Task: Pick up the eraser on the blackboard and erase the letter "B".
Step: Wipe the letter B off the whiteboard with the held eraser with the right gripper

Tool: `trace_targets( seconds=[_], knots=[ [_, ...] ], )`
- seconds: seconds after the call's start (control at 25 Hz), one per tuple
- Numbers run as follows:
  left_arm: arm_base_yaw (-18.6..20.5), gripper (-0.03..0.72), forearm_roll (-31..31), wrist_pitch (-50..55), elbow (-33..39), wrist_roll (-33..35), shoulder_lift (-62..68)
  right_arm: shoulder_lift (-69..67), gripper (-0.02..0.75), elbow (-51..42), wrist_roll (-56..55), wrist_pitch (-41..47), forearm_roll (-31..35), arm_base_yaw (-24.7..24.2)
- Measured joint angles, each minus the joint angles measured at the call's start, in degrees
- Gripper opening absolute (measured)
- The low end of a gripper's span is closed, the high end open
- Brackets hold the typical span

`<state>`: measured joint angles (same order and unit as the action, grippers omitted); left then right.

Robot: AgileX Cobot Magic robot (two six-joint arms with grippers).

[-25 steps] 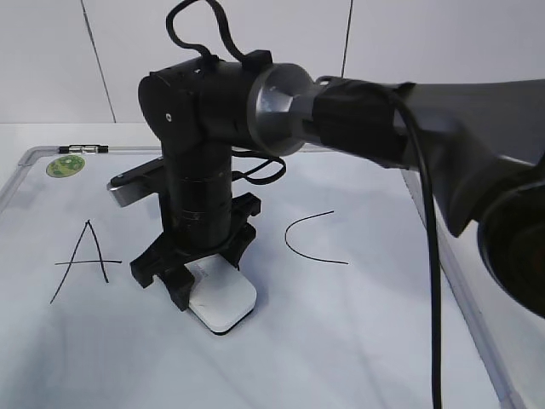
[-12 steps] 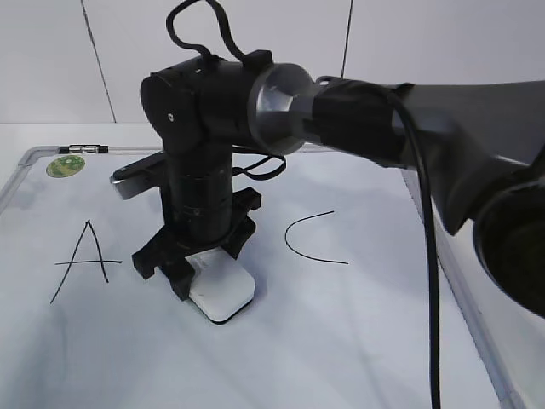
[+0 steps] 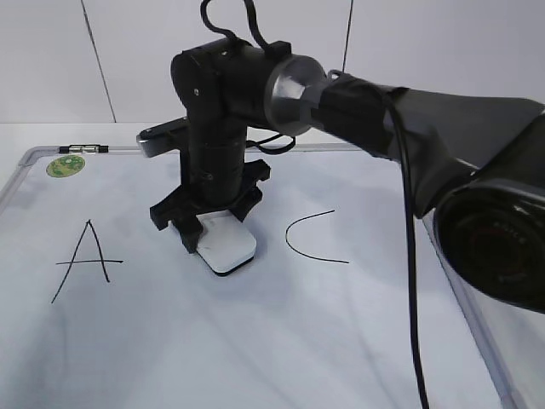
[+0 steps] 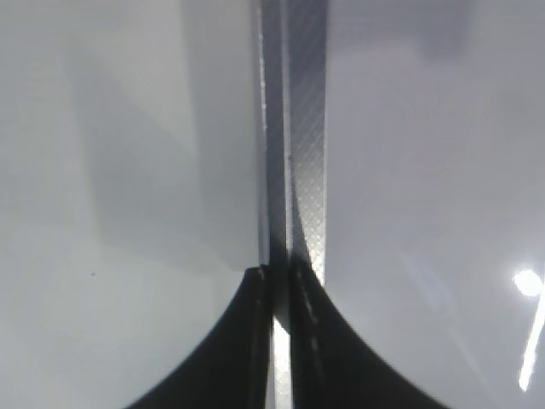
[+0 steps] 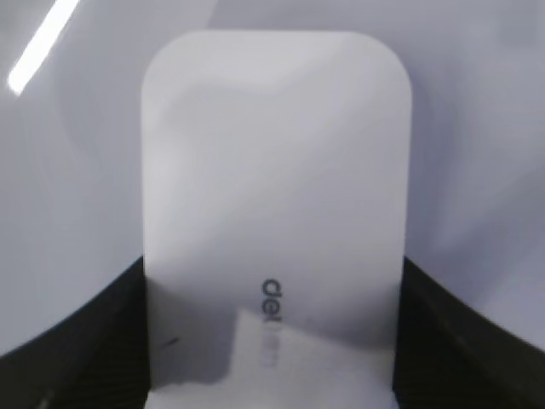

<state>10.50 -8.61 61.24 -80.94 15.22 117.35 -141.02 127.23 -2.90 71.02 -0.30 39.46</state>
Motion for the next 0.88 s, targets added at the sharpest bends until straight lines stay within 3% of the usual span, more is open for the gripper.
trace_targets(
  seconds=[0.6, 0.88],
  knots=[
    [0.0, 0.013, -1.05, 0.7, 0.0, -0.08, 0.0, -3.2, 0.535, 5.45, -0.82, -2.8, -0.6, -8.3],
    [0.0, 0.013, -1.34, 0.83, 0.0, -0.22, 0.12, -3.34, 0.534, 5.83, -1.18, -2.88, -1.68, -8.92]
  ],
)
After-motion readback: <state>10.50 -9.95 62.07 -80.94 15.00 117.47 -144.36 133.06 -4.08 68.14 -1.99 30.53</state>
